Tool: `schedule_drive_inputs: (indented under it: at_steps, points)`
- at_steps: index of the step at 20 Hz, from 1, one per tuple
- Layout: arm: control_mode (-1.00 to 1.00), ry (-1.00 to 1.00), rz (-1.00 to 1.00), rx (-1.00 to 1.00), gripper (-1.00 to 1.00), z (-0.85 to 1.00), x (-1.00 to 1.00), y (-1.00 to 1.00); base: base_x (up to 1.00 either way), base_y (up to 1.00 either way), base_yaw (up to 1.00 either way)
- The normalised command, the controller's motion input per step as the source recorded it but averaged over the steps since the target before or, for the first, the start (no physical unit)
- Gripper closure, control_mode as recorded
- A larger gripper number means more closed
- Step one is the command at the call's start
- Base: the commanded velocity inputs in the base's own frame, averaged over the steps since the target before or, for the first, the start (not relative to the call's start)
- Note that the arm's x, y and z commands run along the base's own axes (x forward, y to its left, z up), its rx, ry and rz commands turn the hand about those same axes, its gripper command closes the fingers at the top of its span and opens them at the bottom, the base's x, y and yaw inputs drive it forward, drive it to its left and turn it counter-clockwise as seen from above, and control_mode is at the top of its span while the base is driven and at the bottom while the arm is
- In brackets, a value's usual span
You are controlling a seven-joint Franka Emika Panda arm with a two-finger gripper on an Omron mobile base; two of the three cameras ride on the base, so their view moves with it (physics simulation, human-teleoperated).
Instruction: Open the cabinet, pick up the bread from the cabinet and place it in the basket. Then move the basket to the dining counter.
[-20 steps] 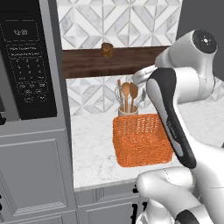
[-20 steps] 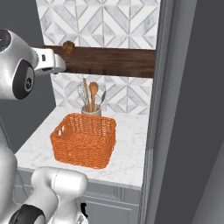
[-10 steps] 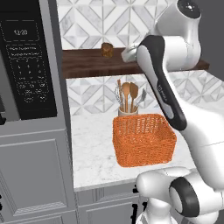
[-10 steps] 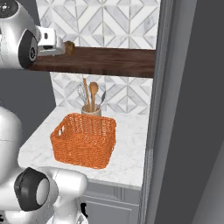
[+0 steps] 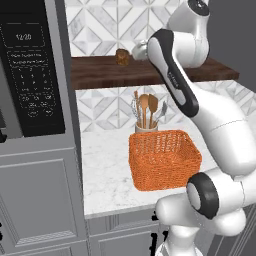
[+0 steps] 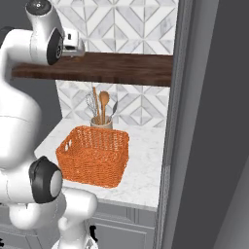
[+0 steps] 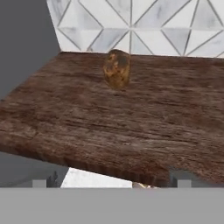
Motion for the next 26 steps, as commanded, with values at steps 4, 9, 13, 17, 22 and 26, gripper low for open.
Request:
schedule_drive_inputs:
  at_steps: [4,9,13,17,22,26]
  points:
    - [-1.00,0.05,-0.09,0.21,-1.00,-0.20,0.59,0.06,0.00,0.00,0.00]
    - [-1.00,0.00,-0.02,0.09,-1.00,0.00,0.67,0.23,0.00,0.00,0.00]
    - [-1.00,0.00,0.00,0.02,-1.00,-0.02,0.53,0.16,0.00,0.00,0.00]
    - [-1.00,0.00,0.00,0.00,-1.00,-0.10,0.52,0.00,0.00,0.00,0.00]
    - [-1.00,0.00,0.00,0.00,-1.00,0.00,0.50,0.01,0.00,0.00,0.00]
    - [-1.00,0.00,0.00,0.02,-1.00,-0.03,0.48,0.00,0.00,0.00,0.00]
